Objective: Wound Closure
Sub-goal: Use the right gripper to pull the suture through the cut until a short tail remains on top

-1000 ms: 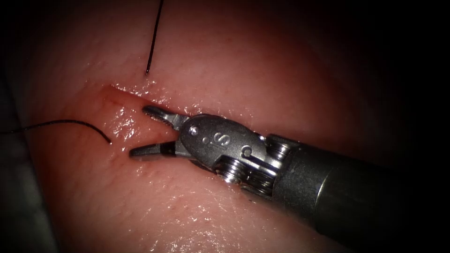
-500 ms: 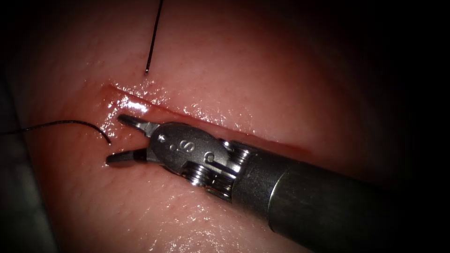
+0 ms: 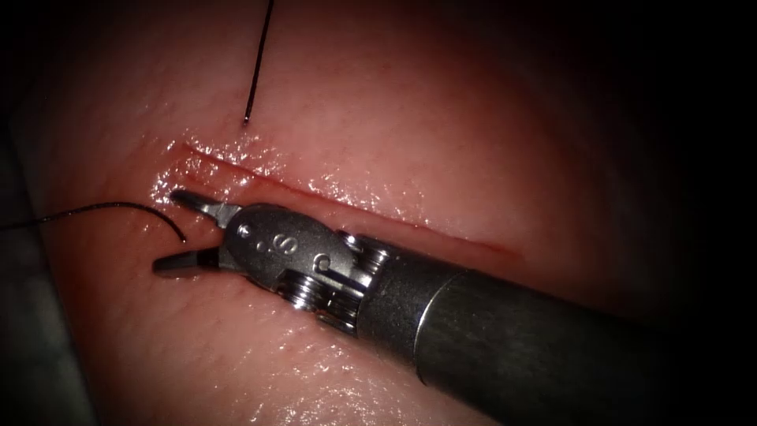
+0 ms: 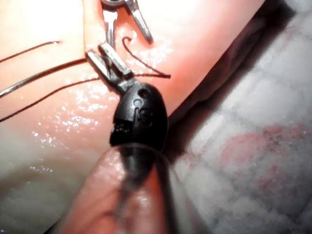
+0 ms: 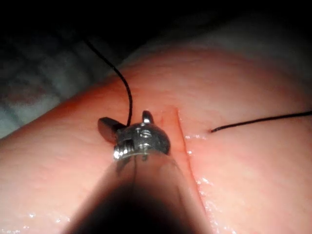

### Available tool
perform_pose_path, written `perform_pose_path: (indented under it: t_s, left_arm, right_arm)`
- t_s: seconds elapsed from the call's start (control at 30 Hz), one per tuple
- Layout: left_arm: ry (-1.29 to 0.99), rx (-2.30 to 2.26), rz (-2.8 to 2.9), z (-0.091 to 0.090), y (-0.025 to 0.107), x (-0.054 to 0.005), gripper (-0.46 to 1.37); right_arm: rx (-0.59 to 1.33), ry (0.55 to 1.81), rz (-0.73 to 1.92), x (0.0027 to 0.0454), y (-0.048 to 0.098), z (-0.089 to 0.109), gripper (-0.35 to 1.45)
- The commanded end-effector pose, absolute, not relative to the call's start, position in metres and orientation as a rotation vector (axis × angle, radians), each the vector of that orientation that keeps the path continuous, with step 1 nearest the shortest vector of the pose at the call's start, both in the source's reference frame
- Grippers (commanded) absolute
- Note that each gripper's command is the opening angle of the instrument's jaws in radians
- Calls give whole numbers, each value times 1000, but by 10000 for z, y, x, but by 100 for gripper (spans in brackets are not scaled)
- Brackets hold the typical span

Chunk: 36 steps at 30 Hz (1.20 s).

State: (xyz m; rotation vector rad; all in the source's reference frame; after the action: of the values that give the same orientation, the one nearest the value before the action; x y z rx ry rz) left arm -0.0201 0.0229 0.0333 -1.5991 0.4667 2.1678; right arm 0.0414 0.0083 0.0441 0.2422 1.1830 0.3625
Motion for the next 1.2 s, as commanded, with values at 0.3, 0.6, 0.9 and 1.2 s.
perform_pose_path:
  t_s: [0.3,0.6,0.9,1.2]
  left_arm:
    - [456,-1602,2173,335,231,-204,-35]
    - [456,-1590,2187,344,231,-218,-35]
    - [431,-1574,2201,366,223,-240,-35]
    - [414,-1559,2206,387,225,-252,-35]
  right_arm:
    - [312,1147,351,403,74,434,-35]
    - [354,1126,312,399,32,385,-35]
    - [375,1135,296,405,0,335,-35]
    - [412,1100,244,418,-39,297,-35]
